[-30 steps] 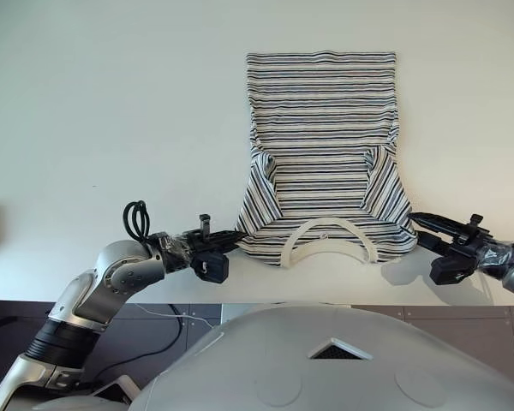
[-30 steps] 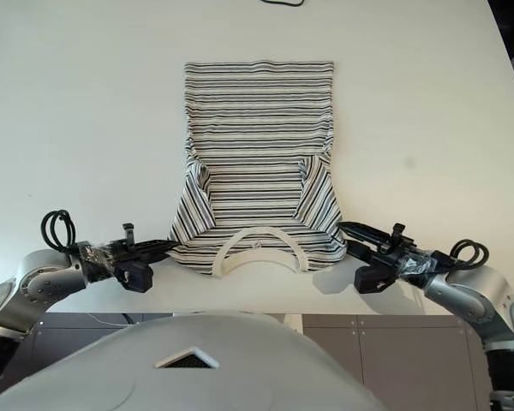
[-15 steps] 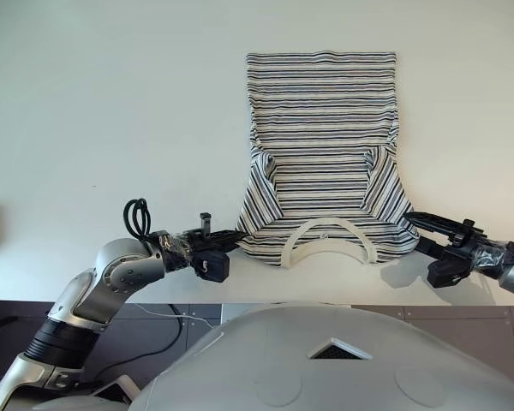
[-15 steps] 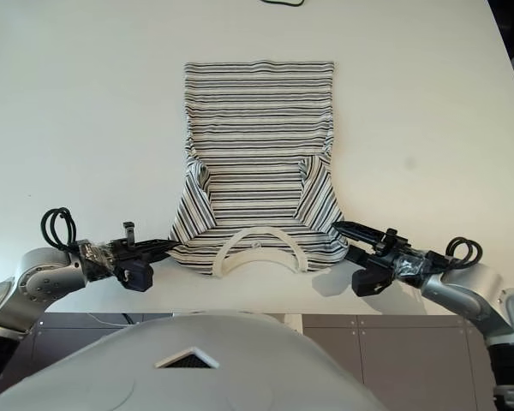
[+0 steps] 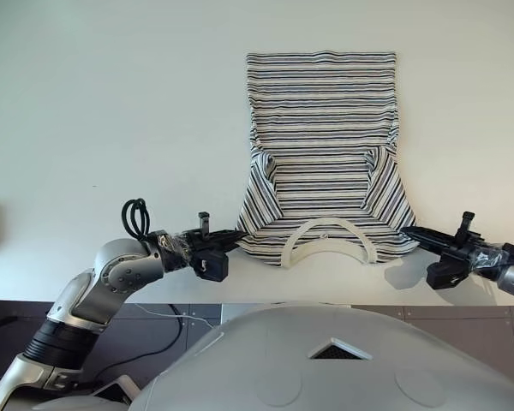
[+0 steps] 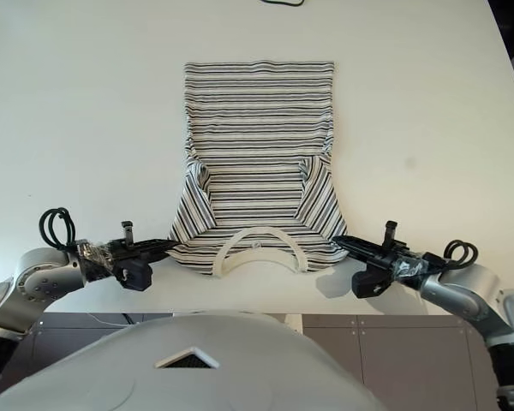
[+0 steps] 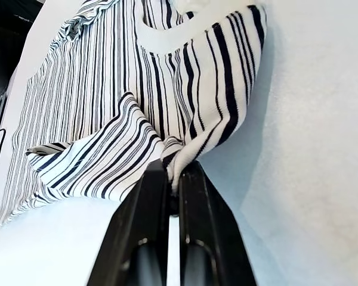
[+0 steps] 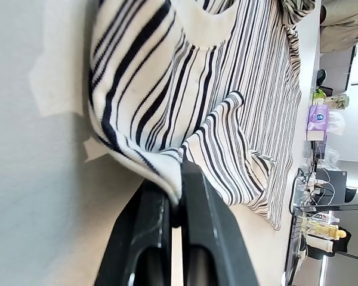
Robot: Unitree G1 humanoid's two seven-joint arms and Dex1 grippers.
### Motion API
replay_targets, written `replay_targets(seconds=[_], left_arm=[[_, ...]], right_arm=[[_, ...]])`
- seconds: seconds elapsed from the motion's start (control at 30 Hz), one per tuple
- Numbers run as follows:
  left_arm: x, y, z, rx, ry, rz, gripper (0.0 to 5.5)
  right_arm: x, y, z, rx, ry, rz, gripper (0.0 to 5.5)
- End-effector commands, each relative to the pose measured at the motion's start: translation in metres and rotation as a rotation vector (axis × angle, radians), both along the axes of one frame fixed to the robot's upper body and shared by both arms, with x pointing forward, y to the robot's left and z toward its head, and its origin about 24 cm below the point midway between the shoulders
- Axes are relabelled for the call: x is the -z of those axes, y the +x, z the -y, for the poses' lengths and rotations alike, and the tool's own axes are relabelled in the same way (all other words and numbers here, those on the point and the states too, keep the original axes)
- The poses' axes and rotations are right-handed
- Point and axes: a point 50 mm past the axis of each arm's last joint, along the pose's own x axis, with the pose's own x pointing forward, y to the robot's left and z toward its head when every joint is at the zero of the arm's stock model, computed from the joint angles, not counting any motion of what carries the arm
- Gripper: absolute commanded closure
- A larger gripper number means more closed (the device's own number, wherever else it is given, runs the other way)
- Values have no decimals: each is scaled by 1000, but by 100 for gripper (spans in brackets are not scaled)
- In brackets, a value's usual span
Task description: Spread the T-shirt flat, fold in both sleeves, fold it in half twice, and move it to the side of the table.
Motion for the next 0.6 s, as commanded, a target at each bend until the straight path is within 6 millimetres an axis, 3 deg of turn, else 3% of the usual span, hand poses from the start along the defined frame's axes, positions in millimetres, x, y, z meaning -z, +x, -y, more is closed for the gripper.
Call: replay_targets(seconds=[0.03,0.2,0.5,0.6], left_arm=[[-11,6,-1,-16,-19,-47,540],[-27,7,-7,-9,-31,-167,540],[-79,-5,-25,-27,-89,-506,540],[-107,-8,-26,-56,-167,-583,540]], right_arm=[[-13,9,1,12,-4,-28,537],[-28,9,2,28,-49,-190,537],[-93,3,-4,140,-21,-587,537],[-122,3,-5,210,37,-675,537]])
